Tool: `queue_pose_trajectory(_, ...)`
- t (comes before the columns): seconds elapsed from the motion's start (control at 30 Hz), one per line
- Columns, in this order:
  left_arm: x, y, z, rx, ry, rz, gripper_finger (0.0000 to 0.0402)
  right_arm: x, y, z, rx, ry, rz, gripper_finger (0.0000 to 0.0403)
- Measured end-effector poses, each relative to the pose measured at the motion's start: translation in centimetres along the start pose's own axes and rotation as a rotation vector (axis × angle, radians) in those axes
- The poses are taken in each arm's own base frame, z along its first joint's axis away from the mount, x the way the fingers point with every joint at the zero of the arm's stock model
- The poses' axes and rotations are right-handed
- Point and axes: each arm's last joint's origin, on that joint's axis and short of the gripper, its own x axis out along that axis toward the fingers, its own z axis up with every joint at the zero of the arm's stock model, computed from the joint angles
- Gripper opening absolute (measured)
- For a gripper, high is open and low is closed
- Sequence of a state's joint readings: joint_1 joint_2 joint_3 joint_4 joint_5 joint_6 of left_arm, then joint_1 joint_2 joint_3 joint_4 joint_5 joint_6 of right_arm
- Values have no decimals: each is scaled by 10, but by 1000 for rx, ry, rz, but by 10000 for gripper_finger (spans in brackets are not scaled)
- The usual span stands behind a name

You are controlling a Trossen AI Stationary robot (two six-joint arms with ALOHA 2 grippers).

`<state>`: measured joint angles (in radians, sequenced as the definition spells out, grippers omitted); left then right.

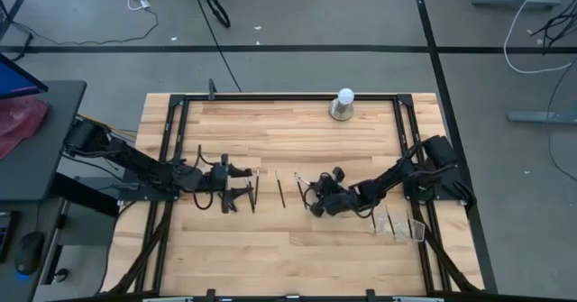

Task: Put items in baskets/containers
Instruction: Put the black eyeshadow brush into the transparent organizer

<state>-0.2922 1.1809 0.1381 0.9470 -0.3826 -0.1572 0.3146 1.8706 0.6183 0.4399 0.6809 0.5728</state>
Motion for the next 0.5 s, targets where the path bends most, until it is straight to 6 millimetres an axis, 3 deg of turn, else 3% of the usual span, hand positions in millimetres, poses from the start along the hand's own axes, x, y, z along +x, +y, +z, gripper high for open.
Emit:
queue_pose_trajectory(0.3, 5, -8, 4, 138, -86, -195, 231, -38, 12, 56, 37, -276, 159, 7)
queue_pose_trajectory(0.5, 37, -20, 8, 157, -118, -206, 232, -62, 28, 85, 19, -535, 440, 7)
